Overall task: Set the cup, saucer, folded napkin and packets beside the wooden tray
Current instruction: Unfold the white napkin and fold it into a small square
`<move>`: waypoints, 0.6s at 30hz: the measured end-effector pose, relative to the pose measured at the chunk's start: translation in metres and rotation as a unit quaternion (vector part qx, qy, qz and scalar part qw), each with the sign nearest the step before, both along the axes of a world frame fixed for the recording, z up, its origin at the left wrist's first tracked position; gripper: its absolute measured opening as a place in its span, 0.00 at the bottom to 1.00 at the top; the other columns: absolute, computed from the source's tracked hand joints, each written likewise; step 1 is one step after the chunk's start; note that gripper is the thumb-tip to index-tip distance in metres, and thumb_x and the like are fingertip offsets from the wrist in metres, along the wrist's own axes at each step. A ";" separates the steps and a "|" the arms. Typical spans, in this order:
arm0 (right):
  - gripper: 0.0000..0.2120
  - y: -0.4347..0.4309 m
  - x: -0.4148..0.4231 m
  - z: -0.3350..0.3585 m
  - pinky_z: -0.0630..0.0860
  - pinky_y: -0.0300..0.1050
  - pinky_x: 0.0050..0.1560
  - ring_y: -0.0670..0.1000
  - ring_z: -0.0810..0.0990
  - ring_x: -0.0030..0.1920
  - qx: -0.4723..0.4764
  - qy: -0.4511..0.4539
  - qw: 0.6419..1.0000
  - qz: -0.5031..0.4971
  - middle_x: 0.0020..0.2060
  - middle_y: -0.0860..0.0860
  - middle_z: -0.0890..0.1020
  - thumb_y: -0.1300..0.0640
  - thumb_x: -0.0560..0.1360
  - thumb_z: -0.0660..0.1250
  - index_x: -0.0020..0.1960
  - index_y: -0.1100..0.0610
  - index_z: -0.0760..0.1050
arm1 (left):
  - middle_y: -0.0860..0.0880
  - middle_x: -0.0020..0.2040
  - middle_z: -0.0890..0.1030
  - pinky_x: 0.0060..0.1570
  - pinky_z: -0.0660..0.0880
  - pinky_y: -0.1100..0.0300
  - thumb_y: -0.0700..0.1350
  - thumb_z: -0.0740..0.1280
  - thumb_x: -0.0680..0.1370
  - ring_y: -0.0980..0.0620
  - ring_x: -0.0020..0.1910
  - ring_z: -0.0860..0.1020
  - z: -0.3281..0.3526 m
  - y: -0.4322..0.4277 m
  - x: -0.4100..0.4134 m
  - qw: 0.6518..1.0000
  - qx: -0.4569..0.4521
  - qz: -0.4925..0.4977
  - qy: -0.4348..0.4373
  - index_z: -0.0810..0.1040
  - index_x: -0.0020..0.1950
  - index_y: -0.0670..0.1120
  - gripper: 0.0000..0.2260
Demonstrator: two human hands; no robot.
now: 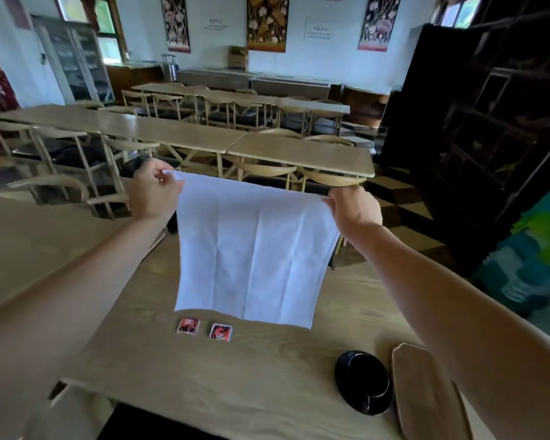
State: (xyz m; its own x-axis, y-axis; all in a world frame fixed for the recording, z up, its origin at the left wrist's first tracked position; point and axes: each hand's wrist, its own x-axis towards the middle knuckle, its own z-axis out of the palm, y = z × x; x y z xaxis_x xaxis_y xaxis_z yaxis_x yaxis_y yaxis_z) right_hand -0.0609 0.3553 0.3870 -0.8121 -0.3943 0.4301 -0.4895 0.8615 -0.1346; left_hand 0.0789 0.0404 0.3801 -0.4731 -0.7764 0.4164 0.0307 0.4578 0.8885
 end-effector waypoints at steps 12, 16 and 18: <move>0.11 0.072 0.062 -0.089 0.69 0.44 0.31 0.58 0.74 0.34 0.003 -0.078 0.996 0.049 0.32 0.53 0.75 0.63 0.72 0.61 0.32 0.55 0.66 | 0.46 0.38 0.81 0.42 0.75 0.51 0.40 0.62 0.77 0.42 0.39 0.79 -0.108 0.034 0.083 0.982 -0.119 -0.051 -0.135 0.74 0.44 0.52 0.07; 0.06 0.098 0.097 -0.157 0.69 0.44 0.35 0.59 0.77 0.40 0.036 -0.206 0.976 0.062 0.38 0.52 0.78 0.58 0.73 0.60 0.38 0.55 0.73 | 0.56 0.35 0.80 0.39 0.78 0.47 0.44 0.61 0.73 0.46 0.32 0.76 -0.185 0.051 0.128 0.971 -0.050 -0.085 -0.216 0.76 0.41 0.56 0.07; 0.07 0.109 0.117 -0.186 0.69 0.44 0.35 0.61 0.78 0.42 0.046 -0.272 0.960 0.050 0.39 0.53 0.79 0.57 0.71 0.60 0.41 0.56 0.76 | 0.56 0.39 0.83 0.40 0.78 0.47 0.46 0.60 0.71 0.46 0.35 0.78 -0.226 0.063 0.149 0.961 -0.016 -0.105 -0.254 0.77 0.41 0.57 0.07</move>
